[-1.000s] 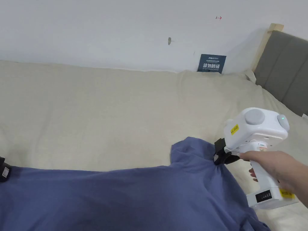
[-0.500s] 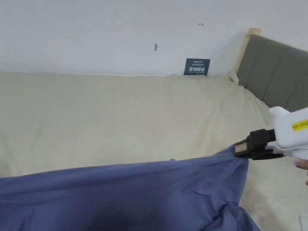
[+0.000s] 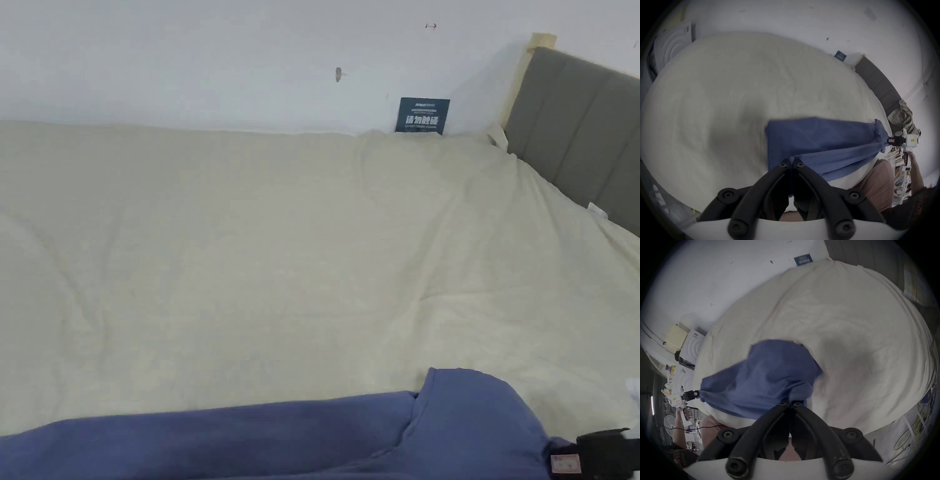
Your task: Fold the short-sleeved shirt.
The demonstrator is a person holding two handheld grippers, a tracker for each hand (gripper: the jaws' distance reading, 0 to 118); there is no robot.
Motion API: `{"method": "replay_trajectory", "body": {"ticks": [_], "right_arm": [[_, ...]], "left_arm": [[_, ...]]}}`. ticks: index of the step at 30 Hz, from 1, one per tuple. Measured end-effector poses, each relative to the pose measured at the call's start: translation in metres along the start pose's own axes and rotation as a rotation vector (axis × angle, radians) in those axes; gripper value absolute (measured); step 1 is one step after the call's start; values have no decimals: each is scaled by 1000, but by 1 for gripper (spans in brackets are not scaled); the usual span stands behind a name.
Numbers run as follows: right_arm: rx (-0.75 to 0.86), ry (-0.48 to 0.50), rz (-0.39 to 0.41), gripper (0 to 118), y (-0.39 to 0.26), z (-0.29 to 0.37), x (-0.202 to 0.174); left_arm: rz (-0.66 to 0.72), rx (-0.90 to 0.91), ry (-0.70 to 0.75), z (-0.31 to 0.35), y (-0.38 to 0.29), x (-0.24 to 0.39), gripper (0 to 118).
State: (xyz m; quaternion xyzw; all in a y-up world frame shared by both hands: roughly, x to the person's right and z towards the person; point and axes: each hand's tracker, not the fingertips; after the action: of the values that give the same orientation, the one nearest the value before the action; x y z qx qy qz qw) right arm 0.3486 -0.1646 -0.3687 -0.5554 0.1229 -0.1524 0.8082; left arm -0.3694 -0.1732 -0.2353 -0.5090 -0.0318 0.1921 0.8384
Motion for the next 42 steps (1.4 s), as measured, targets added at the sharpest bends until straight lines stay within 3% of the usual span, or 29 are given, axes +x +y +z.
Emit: {"method": "replay_trajectory", "body": {"ticks": [3,4,6,7,8,10,11,13,15,17,20,22,23,24,25,26,27,29,38,40,42], "right_arm": [[-5,0,-40,0,-1,-15,5],[-5,4,-43,0,-1,-16,3],[-5,0,-34,9,3,-18,-4],[1,-44,-38,20,-2,-12,-11],[18,-59,-43,36,-2,-8,-15],[36,-87,-35,56,4,5,-27],[80,-109,-25,60,1,24,-39],[210,-60,16,62,2,53,-61],[386,49,62,62,-7,86,-96],[478,144,124,78,-14,103,-127],[605,142,217,82,-28,112,-174],[739,98,278,78,-44,109,-193],[817,76,294,75,-53,101,-199],[890,76,320,55,-64,96,-203],[952,55,339,8,-72,92,-206],[997,28,368,0,-82,83,-208],[1051,22,336,0,-94,75,-209],[1084,27,294,0,-105,66,-208],[1043,6,269,0,-100,60,-198],[1033,10,267,0,-99,69,-199],[1015,9,275,0,-99,73,-201]], "left_arm": [[18,0,-1,-10,-9,-6,5],[15,10,6,-8,-8,-2,13],[-4,50,43,-3,-8,2,67],[-20,69,77,2,-7,5,98],[-24,88,81,7,-7,12,118],[-22,167,41,29,-2,21,117],[-20,204,29,40,2,25,117],[-21,325,46,53,10,26,117],[-58,481,50,79,14,50,117],[-86,600,32,99,15,81,117],[-132,781,10,112,9,113,117],[-156,882,44,115,-2,132,113],[-187,941,48,116,-9,141,96],[-233,1010,52,112,-18,150,67],[-256,1032,82,108,-24,157,24],[-264,1044,135,102,-30,163,0],[-291,1113,189,98,-37,167,0],[-271,1093,152,88,-50,169,0],[-203,1120,278,84,-48,161,0],[-215,1052,241,96,-25,152,0],[-249,861,110,103,10,128,0]]}}
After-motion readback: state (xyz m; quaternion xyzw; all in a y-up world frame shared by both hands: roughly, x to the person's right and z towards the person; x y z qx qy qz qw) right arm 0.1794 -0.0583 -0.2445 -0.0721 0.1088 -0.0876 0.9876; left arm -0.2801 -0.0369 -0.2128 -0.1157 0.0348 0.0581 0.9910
